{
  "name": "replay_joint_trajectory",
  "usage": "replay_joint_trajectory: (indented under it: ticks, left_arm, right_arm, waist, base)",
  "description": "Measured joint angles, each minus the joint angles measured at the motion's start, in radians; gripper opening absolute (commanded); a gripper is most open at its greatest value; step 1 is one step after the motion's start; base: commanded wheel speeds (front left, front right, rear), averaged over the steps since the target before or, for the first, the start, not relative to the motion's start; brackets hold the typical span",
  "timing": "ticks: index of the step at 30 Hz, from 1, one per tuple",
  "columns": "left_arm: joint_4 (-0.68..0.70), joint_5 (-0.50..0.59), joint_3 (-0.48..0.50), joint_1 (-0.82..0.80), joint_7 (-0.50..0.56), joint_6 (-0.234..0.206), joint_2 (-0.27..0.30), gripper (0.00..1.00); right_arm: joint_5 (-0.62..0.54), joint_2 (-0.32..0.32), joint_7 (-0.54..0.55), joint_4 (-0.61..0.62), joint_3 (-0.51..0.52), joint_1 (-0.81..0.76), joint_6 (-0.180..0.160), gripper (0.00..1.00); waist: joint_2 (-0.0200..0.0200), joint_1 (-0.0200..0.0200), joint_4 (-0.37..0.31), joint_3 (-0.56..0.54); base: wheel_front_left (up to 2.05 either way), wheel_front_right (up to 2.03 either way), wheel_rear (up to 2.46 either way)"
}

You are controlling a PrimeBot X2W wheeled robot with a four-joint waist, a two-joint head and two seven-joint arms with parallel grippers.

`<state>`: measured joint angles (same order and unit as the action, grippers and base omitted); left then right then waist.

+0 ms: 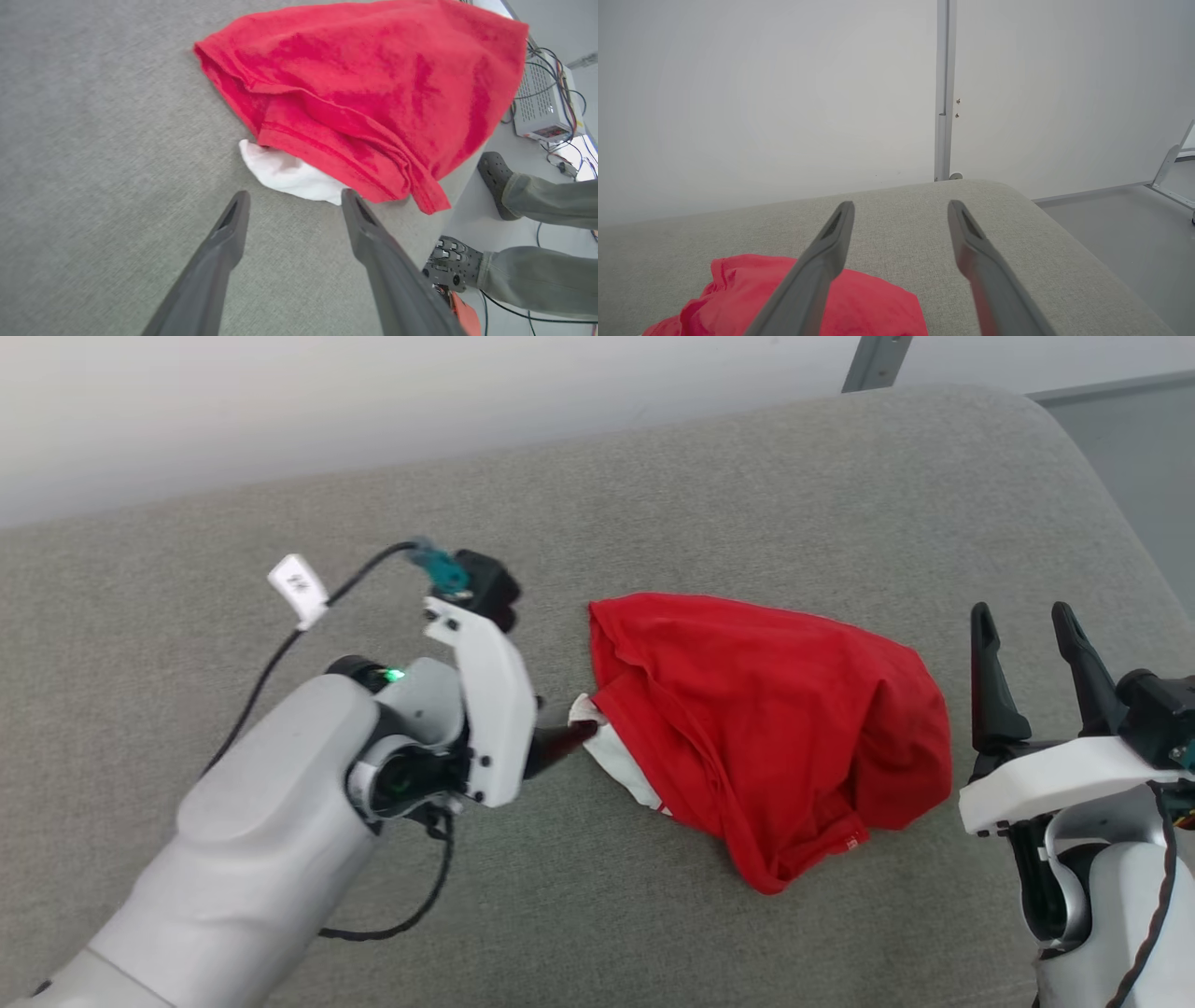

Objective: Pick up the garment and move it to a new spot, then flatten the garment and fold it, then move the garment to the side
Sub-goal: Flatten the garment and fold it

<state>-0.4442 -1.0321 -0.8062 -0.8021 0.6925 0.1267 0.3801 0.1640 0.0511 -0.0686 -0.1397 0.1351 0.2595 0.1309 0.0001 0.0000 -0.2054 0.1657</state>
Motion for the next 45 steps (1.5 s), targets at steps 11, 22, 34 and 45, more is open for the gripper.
replay_joint_trajectory:
  ticks: [11, 22, 34, 45]
  left_arm:
    - [0.011, 0.031, -0.081, -0.055, 0.011, 0.001, 0.004, 1.0]
    - [-0.074, 0.021, -0.132, -0.083, -0.022, 0.001, 0.033, 1.0]
    - [-0.177, -0.013, -0.198, -0.139, -0.038, 0.005, 0.02, 0.0]
    - [-0.16, -0.044, -0.256, -0.167, -0.043, 0.005, 0.062, 0.0]
  right_arm:
    - [0.021, 0.0, 0.001, 0.012, -0.022, 0.015, 0.0, 1.0]
    - [0.051, 0.0, -0.035, -0.023, -0.04, 0.039, 0.0, 1.0]
    - [0.067, 0.0, -0.064, -0.062, -0.059, 0.074, 0.0, 1.0]
    - [0.051, 0.001, -0.073, -0.066, -0.035, 0.077, 0.0, 1.0]
  waist:
    - [0.0, 0.0, -0.061, 0.042]
    - [0.0, 0.0, -0.12, 0.118]
    - [0.0, 0.0, -0.134, 0.156]
    - [0.0, 0.0, -0.111, 0.142]
  base:
    - [0.0, 0.0, 0.0]
    - [0.0, 0.0, 0.0]
    - [0.0, 0.0, 0.0]
    - [0.0, 0.0, 0.0]
